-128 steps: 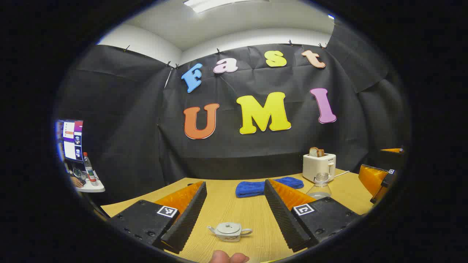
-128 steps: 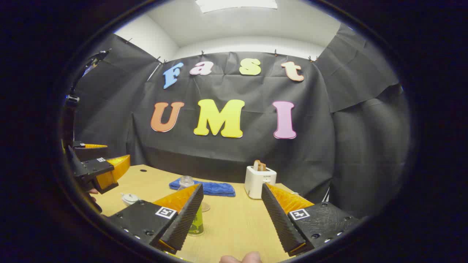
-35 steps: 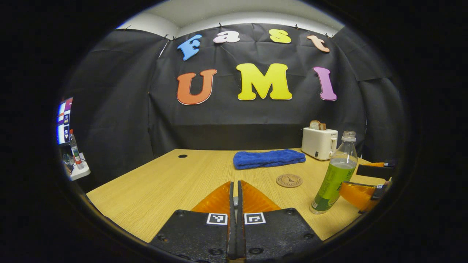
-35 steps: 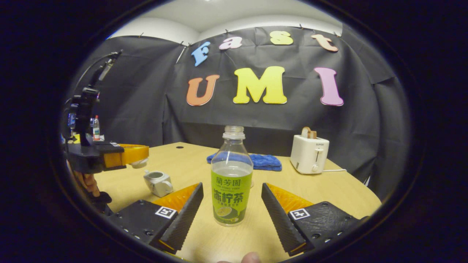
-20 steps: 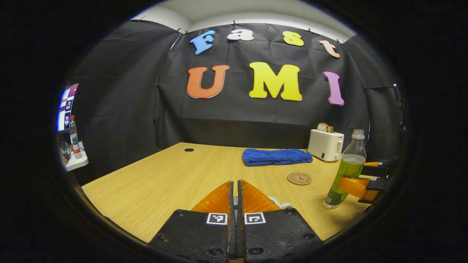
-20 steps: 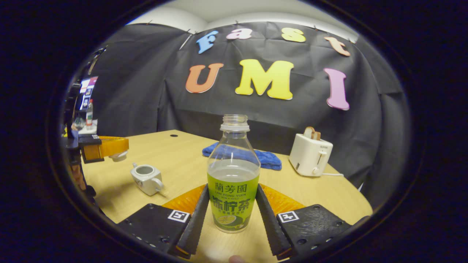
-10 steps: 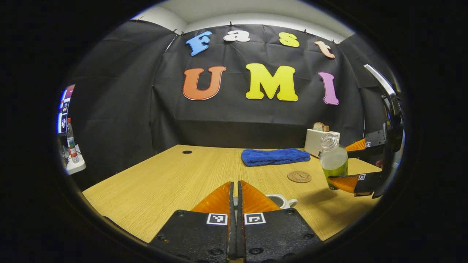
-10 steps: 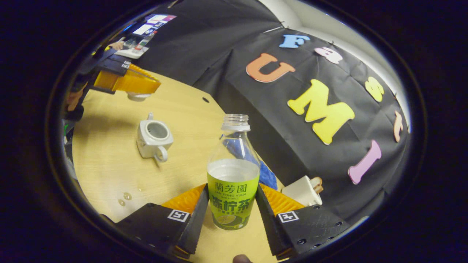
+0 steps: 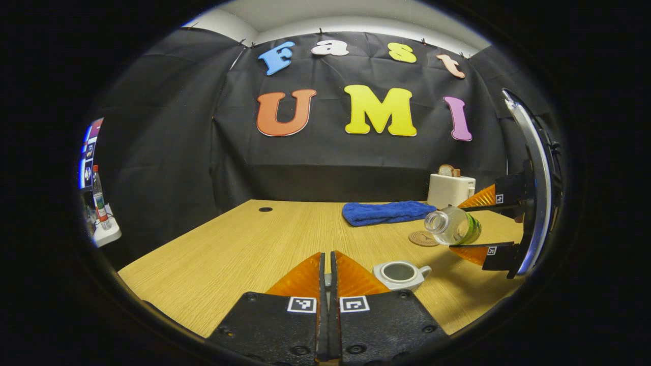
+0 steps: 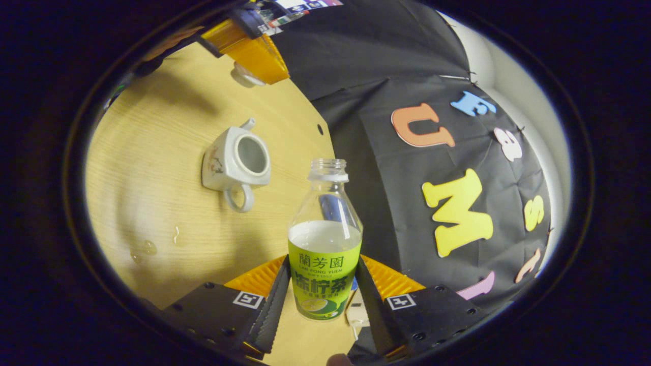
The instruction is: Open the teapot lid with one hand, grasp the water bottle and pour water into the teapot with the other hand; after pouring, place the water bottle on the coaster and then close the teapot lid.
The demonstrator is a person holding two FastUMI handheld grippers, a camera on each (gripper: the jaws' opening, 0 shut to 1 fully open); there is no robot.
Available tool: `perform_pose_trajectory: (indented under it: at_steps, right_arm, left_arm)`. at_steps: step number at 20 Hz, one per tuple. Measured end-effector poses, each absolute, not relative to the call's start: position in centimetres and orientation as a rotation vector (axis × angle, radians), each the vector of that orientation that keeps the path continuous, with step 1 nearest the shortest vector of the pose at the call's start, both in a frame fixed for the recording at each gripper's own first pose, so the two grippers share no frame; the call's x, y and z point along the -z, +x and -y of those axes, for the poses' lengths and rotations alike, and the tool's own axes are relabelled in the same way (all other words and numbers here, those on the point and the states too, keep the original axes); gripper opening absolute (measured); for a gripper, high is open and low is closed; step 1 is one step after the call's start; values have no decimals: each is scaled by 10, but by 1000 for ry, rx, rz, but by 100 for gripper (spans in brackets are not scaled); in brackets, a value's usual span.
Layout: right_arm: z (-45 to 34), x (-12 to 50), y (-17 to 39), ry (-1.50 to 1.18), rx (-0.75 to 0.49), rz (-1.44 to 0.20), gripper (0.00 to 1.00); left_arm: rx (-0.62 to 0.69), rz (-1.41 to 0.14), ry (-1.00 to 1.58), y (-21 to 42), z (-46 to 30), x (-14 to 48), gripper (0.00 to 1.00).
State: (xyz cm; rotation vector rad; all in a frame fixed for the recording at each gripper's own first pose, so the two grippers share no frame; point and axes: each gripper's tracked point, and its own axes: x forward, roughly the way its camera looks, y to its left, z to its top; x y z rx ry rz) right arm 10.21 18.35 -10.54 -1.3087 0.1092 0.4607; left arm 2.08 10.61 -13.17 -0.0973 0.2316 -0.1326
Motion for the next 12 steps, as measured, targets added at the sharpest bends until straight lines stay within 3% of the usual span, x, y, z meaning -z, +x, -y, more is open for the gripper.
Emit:
perform_pose_trajectory:
  at_steps: [12]
  right_arm:
    - [-193, 96, 110, -1698, -442, 72, 72]
  left_arm:
    - [125, -246, -99, 19, -122, 143, 3]
